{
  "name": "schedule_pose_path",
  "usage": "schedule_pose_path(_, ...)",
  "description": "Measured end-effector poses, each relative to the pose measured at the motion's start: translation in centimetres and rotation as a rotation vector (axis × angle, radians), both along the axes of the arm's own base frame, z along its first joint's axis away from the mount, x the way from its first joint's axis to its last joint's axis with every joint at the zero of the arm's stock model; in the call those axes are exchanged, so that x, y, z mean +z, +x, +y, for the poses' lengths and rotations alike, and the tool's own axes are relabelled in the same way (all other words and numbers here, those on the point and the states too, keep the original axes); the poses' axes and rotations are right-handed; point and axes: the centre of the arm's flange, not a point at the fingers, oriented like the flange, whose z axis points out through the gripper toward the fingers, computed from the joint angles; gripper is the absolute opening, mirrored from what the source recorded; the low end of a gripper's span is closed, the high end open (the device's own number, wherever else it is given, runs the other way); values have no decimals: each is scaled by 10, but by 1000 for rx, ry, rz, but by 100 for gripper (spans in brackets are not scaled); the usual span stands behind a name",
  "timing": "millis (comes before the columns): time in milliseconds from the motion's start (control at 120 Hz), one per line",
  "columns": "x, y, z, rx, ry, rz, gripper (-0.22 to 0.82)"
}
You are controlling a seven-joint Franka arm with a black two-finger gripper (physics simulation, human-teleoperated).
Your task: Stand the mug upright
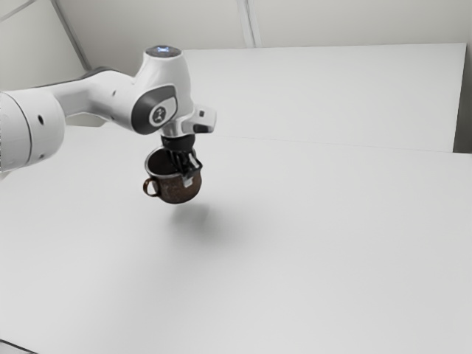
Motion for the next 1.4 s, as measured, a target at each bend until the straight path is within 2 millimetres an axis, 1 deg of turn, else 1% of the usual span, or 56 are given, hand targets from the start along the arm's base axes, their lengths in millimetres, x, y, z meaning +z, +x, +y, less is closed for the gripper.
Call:
schedule_pose_path(58, -6, 1, -5, 23, -12, 2, -17)
schedule_pose_path(167, -17, 6, -9, 75, -46, -5, -17)
schedule_pose_path(367, -30, 11, -20, 141, -89, -25, -17)
schedule_pose_path(483, -44, 15, -25, 171, -102, -33, -17)
schedule_pose_path(767, -61, 17, -26, 248, -127, -31, -17)
schedule_pose_path(1000, -70, 18, -26, 287, -132, -25, -17)
schedule_pose_path(1150, -77, 18, -26, 302, -132, -13, -13)
schedule_pose_path(1325, -79, 18, -27, 312, -136, -9, -7)
schedule_pose_path(1367, -79, 18, -27, 313, -136, -8, -2)
schedule_pose_path(1400, -79, 17, -27, 314, -137, -8, 6)
